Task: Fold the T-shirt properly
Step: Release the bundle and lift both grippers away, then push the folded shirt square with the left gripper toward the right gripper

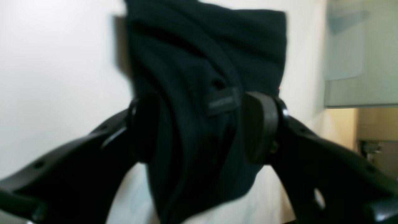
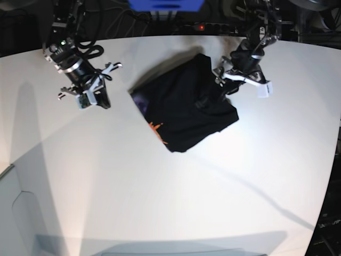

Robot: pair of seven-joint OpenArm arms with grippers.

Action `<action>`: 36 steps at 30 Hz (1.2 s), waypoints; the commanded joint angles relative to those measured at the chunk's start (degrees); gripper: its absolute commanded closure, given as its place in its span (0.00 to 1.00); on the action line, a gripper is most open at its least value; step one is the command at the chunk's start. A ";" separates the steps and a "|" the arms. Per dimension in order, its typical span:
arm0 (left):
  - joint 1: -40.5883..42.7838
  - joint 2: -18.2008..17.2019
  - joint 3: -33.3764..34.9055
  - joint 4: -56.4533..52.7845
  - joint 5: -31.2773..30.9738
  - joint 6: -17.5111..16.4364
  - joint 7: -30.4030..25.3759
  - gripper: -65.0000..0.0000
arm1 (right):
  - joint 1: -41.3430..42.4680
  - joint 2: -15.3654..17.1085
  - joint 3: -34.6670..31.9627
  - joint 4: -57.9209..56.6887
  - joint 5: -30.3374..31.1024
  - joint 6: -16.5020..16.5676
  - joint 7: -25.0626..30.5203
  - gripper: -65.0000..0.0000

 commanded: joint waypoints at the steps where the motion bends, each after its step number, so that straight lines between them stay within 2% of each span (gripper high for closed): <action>1: -1.05 -0.01 -0.05 -0.64 -0.61 0.05 -0.32 0.39 | 0.00 0.19 0.16 1.04 1.07 0.17 1.64 1.00; 9: -2.81 0.51 0.75 -7.06 -0.53 0.14 -0.23 0.39 | -0.17 1.15 0.16 1.04 0.99 0.17 1.55 1.00; 14: -1.58 -1.42 1.01 -10.04 -0.44 -0.04 -0.23 0.39 | -0.09 1.15 0.16 1.04 0.99 0.17 1.55 1.00; 17: -1.76 -1.59 0.75 -11.98 -0.44 -0.13 -0.23 0.52 | 0.18 1.15 0.16 1.04 0.99 0.17 1.55 1.00; 21: -2.90 -1.59 0.92 -12.77 -0.44 -0.22 -0.23 0.81 | 0.53 1.15 0.16 1.04 0.99 0.17 1.55 1.00; 24: -5.54 -1.59 1.18 -15.14 -0.44 -0.04 -0.15 0.97 | 0.53 0.89 2.00 1.04 0.99 0.17 1.55 1.00; 26: -7.38 -1.77 2.33 -17.52 -0.44 0.05 -0.15 1.00 | 1.15 0.80 3.14 1.04 0.99 0.17 1.55 1.00; 33: -13.27 -6.69 10.24 -24.11 -0.26 -0.22 -0.23 1.00 | 1.94 1.07 8.59 1.12 1.07 0.17 1.55 1.00; 36: -17.84 -10.56 17.18 -25.34 4.31 -0.30 -0.23 1.00 | 2.64 0.98 12.90 1.12 1.16 0.17 1.55 1.00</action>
